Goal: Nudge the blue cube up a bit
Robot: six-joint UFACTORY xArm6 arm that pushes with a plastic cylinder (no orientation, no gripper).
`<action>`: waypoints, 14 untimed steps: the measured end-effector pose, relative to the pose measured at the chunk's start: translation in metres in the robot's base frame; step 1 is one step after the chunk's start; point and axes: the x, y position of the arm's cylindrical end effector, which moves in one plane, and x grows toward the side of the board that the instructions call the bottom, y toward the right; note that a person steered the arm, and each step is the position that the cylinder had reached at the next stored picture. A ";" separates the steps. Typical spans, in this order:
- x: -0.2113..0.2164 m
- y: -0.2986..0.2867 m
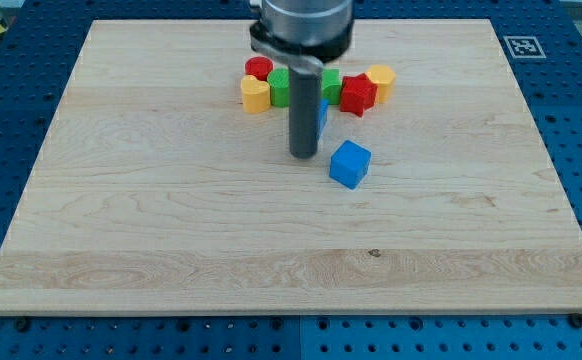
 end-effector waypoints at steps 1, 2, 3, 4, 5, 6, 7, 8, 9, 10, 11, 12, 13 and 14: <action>0.055 0.013; 0.099 0.026; 0.124 0.041; 0.113 0.064; 0.088 0.069; 0.084 0.067; 0.084 0.064; 0.079 0.062; 0.072 0.059; 0.056 0.059; 0.051 0.059; 0.046 0.058; 0.045 0.054; 0.045 0.049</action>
